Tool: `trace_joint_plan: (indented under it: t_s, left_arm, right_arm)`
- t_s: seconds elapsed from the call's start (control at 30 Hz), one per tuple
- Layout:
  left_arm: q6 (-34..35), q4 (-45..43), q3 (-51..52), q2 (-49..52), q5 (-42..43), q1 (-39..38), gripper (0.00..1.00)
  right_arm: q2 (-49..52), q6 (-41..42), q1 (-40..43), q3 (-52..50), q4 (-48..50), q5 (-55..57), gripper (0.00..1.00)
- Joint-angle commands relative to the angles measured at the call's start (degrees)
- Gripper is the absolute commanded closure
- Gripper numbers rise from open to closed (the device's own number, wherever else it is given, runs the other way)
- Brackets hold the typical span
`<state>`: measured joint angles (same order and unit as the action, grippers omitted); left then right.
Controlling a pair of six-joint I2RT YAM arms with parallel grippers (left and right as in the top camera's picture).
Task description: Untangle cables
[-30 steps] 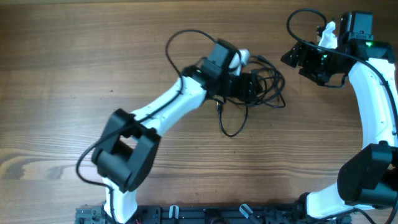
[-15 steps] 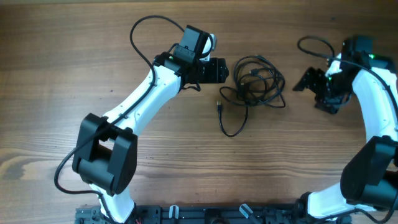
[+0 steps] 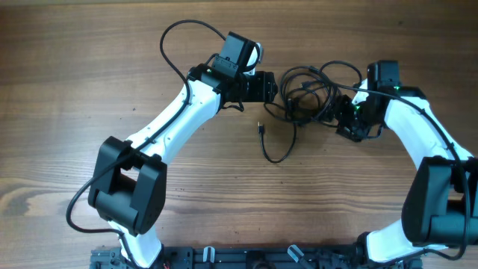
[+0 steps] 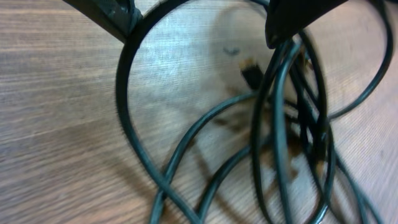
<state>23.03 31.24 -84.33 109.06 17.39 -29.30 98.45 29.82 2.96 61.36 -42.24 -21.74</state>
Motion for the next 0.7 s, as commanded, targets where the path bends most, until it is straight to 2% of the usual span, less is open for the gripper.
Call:
trace_joint_plan:
  t_s: [0.0, 0.03, 0.07, 0.1, 0.13, 0.17, 0.23, 0.3, 0.33, 0.37, 0.43, 0.47, 0.57, 0.67]
  left_arm:
    - [-0.1, 0.6, -0.4, -0.6, -0.6, -0.2, 0.29]
    - [-0.1, 0.7, -0.4, -0.6, -0.6, -0.2, 0.29]
    - [-0.1, 0.7, -0.4, -0.6, -0.6, -0.2, 0.29]
    - [-0.1, 0.7, -0.4, -0.6, -0.6, -0.2, 0.29]
    - [-0.1, 0.7, -0.4, -0.6, -0.5, -0.2, 0.29]
    - [-0.1, 0.7, -0.4, -0.6, -0.5, -0.2, 0.31]
    - [-0.2, 0.1, -0.4, -1.4, 0.7, 0.0, 0.33]
    - [-2.9, -1.0, -0.4, -3.4, 7.5, 0.0, 0.3]
    - [-5.5, -2.6, -0.4, -5.4, 14.2, 0.0, 0.28]
    - [-5.5, -4.7, -0.4, -7.0, 17.8, 0.0, 0.19]
    - [-4.3, -7.2, -0.4, -7.7, 21.0, 0.0, 0.12]
    - [-1.3, -8.7, -0.4, -7.8, 22.3, 0.0, 0.1]
    - [-0.2, -7.8, -0.4, -7.8, 22.2, -0.1, 0.11]
    - [-0.3, -5.7, -0.4, -7.8, 19.5, 0.0, 0.12]
  right_arm:
    - [1.4, 11.0, -0.3, -4.0, 7.1, -0.3, 0.44]
    - [1.5, 11.3, -0.4, -4.7, 8.8, -1.0, 0.46]
    - [1.5, 11.3, -0.5, -5.8, 10.8, -2.0, 0.53]
    - [1.5, 11.0, -0.5, -6.3, 12.0, -2.7, 0.68]
    - [1.5, 9.9, -0.5, -6.3, 12.7, -2.9, 0.9]
    - [1.2, 6.4, -0.5, -6.1, 12.9, -5.5, 0.96]
    - [-0.9, -4.3, -0.5, -2.2, 9.6, -13.3, 0.95]
    - [-3.8, -14.0, -0.7, 4.9, 0.9, -15.6, 0.96]
    - [-5.7, -22.2, -1.5, 11.0, -7.0, -16.3, 0.96]
    - [-6.7, -26.7, -3.0, 15.3, -12.2, -15.8, 0.96]
    - [-7.7, -26.7, -5.5, 18.1, -14.1, -13.7, 0.96]
    - [-8.1, -26.2, -7.3, 18.1, -13.8, -13.7, 0.96]
    - [-8.3, -20.3, -9.0, 18.3, -13.4, -12.2, 0.96]
    - [-10.0, -22.5, -8.9, 23.8, -17.8, -12.9, 0.96]
